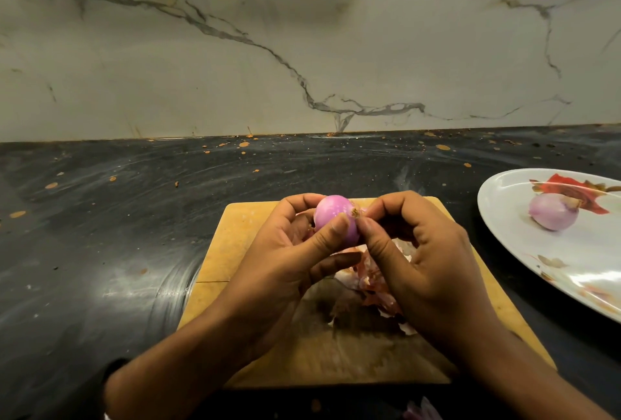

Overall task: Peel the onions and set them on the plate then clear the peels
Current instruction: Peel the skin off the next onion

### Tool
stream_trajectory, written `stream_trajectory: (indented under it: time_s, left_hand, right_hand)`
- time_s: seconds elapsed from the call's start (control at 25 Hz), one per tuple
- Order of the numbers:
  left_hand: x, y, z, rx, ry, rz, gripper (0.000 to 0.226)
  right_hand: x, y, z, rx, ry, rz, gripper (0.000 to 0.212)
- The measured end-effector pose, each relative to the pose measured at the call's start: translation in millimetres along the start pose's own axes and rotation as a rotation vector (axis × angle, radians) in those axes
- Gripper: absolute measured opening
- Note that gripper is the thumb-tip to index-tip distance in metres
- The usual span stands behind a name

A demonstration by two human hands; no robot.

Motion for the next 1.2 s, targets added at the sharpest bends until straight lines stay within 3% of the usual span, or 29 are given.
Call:
stream_trajectory:
  time_s: [0.36,0.52,0.64,0.8,1.0,1.2]
  left_hand:
    - [6,0,-1,0.117,-0.149,0.069,0.056]
    - [10,2,4,0.046,-0.13,0.129,0.042]
    - [16,3,9,-0.034,-0.065,0.161,0.046]
    - [14,3,13,-0.121,-0.028,0.125,0.061]
    - [6,1,6,-0.066,-0.018,0.046,0.061]
    - [-5,-2,2,-0.018,0.029,-0.029,0.07]
  right_hand:
    - [0,-1,-4,0.095,-0.069,0.004,0.007]
    - [5,0,-1,0.062,0.002,0.036,0.02]
    - [3,1,4,0.028,0.009,0.029,0.029]
    - [-4,0,-5,0.105,-0.078,-0.029,0.028]
    - [-13,2,-11,0.138,-0.098,-0.094,0.03]
    - [-10,0,-9,0.096,0.022,-0.068,0.013]
Point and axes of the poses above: each hand's wrist, its own y-axis away from the middle knuckle, its own x-axis out of the palm, z = x × y, the point moved 9 cm from there along -y, towards the middle knuckle, and after that the axes turned 12 degrees about -y, right-handed, at the moved point
